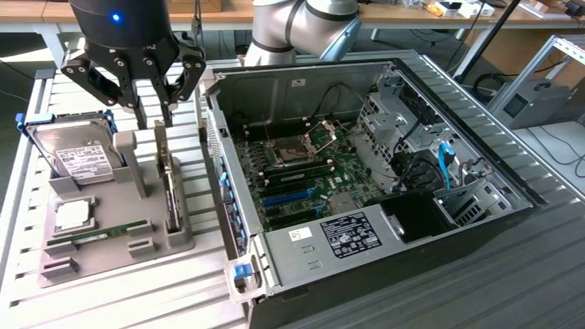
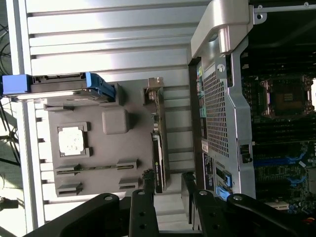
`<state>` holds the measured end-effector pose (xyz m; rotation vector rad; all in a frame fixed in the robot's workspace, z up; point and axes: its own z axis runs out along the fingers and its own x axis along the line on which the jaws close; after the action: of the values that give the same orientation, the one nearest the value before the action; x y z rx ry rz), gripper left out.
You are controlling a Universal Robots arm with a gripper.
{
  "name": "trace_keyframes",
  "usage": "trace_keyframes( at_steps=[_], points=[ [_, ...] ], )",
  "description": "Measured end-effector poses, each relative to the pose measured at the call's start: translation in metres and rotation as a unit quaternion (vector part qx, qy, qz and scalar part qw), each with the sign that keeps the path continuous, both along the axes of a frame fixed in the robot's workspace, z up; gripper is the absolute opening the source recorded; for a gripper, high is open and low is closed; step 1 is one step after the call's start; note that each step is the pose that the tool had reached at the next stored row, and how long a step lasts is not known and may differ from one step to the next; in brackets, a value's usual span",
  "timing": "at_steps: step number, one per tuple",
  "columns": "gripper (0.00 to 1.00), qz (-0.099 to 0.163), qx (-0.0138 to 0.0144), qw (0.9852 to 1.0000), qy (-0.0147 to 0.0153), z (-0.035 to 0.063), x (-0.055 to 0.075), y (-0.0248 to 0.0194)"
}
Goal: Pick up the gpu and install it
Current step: 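Pick up the gpu and move the gpu toward the slot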
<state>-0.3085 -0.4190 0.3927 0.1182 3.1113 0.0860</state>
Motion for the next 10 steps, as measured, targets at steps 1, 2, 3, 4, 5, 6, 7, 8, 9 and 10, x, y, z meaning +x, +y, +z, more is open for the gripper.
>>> trace_keyframes(
  at_steps=[1,2,3,4,5,6,7,8,9,10],
  points=[
    [0.36,0.000,0.0000,1.0000,0.0000,0.0000,0.0000,-0.0004],
    [0.36,0.000,0.0000,1.0000,0.0000,-0.0001,0.0000,-0.0011],
    [0.36,0.000,0.0000,1.0000,0.0001,-0.0001,0.0000,-0.0016],
    [0.36,0.000,0.0000,1.0000,0.0001,-0.0003,0.0000,-0.0025],
    [0.36,0.000,0.0000,1.0000,0.0001,-0.0004,0.0000,-0.0031],
    [0.36,0.000,0.0000,1.0000,0.0000,-0.0005,0.0000,-0.0034],
    [0.36,0.000,-0.0003,1.0000,0.0001,-0.0011,0.0000,-0.0035],
    [0.36,0.000,-0.0010,1.0000,0.0001,-0.0031,0.0000,-0.0036],
    [0.36,0.000,-0.0011,1.0000,0.0002,-0.0044,0.0000,-0.0036],
    [0.36,0.000,-0.0014,1.0000,0.0005,-0.0068,0.0001,-0.0036]
  ],
)
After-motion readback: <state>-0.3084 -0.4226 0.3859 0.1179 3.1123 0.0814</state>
